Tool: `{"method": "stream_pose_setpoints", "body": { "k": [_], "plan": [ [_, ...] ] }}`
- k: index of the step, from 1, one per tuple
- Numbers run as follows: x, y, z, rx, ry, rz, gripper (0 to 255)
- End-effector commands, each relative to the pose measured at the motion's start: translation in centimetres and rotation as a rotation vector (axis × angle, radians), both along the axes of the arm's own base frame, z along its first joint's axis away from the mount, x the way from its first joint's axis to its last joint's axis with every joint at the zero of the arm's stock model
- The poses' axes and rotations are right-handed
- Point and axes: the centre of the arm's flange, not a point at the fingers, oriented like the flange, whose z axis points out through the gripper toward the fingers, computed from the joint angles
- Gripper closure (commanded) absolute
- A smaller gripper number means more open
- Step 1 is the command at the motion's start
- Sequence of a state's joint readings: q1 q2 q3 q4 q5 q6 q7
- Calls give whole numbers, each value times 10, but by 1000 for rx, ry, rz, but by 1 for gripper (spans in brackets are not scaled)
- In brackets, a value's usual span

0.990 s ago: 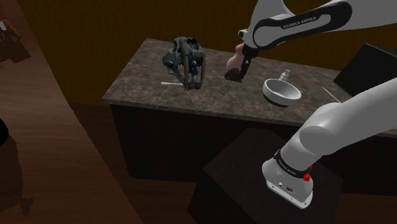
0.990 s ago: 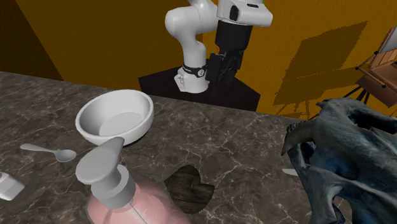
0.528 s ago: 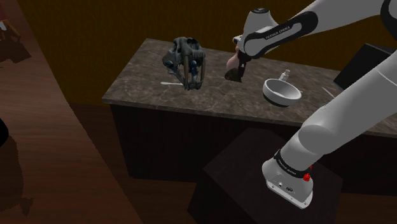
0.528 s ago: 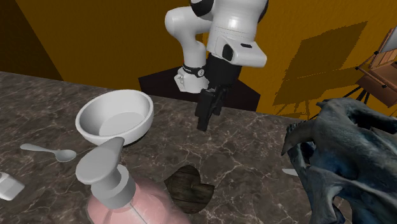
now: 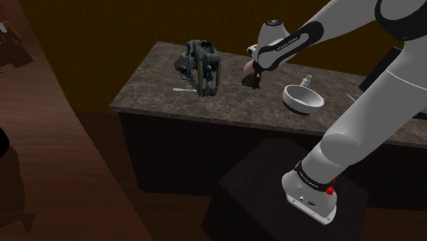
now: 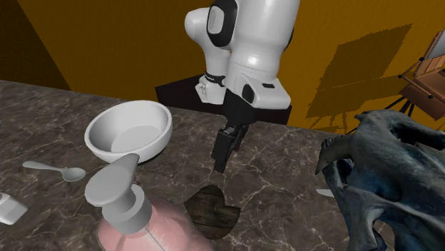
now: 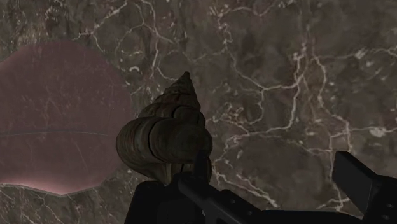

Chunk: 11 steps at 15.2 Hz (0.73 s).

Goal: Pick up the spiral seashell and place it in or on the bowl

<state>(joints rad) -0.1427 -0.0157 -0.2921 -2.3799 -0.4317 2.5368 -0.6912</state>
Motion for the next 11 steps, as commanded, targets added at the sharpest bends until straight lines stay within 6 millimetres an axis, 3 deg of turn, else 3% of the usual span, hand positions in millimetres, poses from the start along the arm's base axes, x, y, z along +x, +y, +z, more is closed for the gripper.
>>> {"method": "stream_pose_setpoints", "body": {
  "k": [1, 9, 10, 11],
  "plan": [
    [1, -4, -10, 0, 0, 0, 0],
    [1, -5, -13, 0, 0, 0, 0],
    [1, -5, -13, 0, 0, 0, 255],
    [1, -5, -13, 0, 0, 0, 255]
  ]
}}
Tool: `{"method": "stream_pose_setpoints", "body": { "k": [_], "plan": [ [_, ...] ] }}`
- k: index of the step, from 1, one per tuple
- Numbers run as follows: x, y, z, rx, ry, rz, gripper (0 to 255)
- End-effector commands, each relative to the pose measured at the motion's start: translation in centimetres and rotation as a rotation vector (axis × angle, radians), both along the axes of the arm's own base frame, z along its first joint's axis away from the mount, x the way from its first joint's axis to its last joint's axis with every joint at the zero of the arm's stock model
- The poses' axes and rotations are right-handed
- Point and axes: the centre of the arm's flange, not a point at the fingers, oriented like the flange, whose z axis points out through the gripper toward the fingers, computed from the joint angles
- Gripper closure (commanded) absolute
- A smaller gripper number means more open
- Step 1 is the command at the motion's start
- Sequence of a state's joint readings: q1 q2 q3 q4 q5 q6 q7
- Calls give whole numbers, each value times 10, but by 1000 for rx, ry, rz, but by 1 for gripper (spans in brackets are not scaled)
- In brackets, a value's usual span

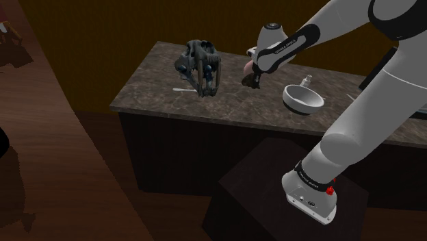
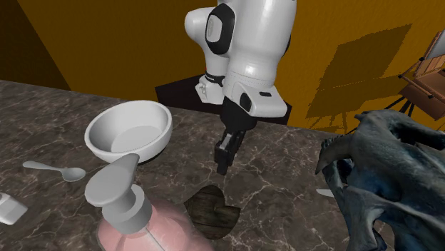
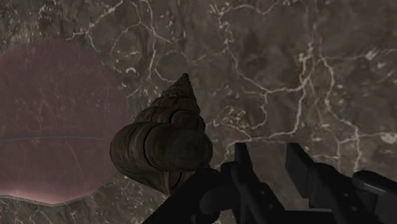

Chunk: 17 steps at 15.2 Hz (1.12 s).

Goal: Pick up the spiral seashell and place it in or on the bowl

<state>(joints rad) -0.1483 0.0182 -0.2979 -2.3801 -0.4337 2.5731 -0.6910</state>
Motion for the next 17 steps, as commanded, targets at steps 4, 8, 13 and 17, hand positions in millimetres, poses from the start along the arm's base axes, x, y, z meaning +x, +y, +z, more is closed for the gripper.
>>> {"method": "stream_pose_setpoints", "body": {
  "k": [4, 8, 13, 17],
  "plan": [
    [0, 0, 0, 0, 0, 0, 255],
    [0, 0, 0, 0, 0, 0, 255],
    [39, -55, 25, 189, -90, -447, 0],
    [48, -124, 40, 378, -181, -895, 0]
  ]
}}
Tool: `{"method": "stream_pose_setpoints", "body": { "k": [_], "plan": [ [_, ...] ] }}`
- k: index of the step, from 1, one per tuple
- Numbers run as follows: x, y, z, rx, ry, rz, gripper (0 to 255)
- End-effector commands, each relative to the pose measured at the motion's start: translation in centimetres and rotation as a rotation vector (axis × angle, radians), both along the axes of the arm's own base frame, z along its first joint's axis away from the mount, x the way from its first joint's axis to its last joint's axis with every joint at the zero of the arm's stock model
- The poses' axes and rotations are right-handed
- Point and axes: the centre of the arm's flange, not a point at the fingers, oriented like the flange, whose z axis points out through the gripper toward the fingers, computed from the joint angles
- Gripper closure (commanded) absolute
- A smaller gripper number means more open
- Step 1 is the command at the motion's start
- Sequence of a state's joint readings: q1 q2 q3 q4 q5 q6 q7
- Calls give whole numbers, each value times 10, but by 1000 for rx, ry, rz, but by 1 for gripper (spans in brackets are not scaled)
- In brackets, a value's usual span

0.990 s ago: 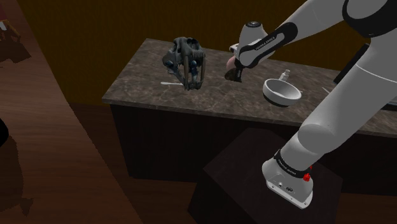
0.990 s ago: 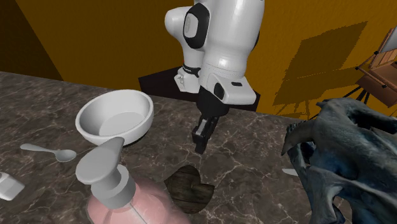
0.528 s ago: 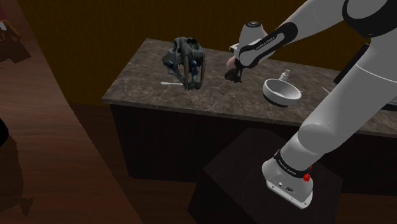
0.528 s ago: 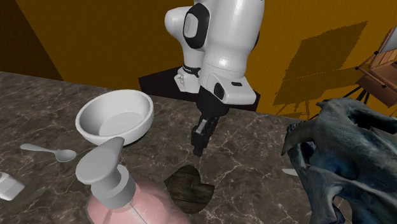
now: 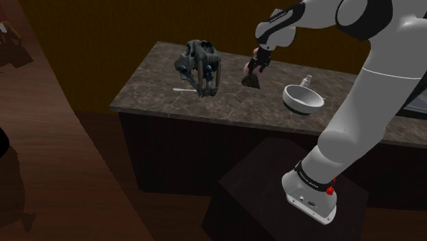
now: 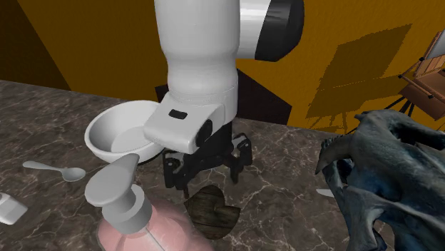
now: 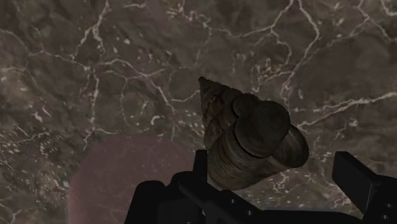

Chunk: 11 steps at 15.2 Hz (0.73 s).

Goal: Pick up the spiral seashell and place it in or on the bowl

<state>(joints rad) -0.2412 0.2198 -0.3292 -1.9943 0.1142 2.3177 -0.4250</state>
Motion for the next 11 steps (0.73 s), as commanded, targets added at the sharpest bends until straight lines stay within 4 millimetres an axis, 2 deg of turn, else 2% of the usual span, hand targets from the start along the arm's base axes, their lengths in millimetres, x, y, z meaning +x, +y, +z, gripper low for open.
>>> {"method": "stream_pose_setpoints", "body": {
  "k": [1, 8, 11],
  "plan": [
    [-2, -31, 2, 86, -43, -191, 0],
    [4, -31, -34, 86, -43, -191, 0],
    [4, -31, -37, 86, -43, -191, 0]
  ]
}}
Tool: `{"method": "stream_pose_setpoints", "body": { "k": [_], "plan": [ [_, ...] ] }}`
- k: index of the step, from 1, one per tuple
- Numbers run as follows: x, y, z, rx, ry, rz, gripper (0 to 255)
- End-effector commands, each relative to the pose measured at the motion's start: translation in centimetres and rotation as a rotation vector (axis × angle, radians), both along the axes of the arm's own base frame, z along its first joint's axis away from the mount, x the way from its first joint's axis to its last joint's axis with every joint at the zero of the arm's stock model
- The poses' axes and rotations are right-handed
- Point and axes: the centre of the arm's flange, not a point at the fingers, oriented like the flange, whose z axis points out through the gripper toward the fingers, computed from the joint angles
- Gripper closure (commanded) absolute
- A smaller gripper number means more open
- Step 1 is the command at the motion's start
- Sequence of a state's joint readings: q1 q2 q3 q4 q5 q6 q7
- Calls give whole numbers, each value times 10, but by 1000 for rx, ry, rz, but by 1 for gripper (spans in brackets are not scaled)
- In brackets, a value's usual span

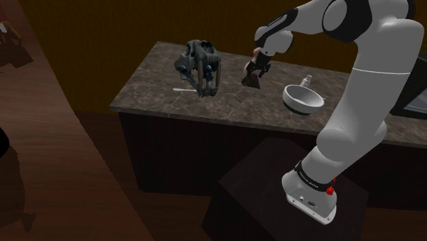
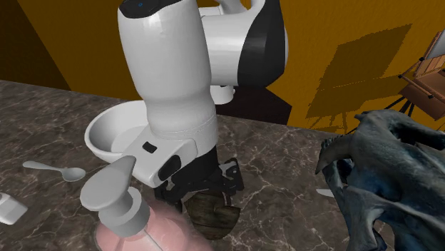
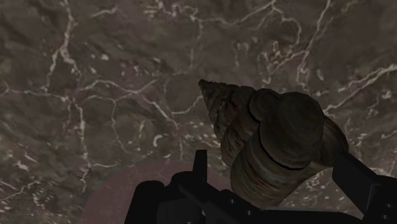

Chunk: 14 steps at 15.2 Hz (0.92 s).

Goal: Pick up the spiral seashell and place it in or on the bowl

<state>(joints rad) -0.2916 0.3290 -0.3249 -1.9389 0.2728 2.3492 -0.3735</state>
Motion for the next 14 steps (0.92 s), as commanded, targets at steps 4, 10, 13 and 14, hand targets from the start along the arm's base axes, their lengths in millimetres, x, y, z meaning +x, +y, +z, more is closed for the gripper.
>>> {"method": "stream_pose_setpoints", "body": {
  "k": [4, 10, 13, 14],
  "plan": [
    [0, 0, -1, 0, 0, 0, 0],
    [0, 0, -1, 0, 0, 0, 255],
    [0, -1, -1, 0, 0, 0, 255],
    [0, 0, -1, 0, 0, 0, 255]
  ]
}}
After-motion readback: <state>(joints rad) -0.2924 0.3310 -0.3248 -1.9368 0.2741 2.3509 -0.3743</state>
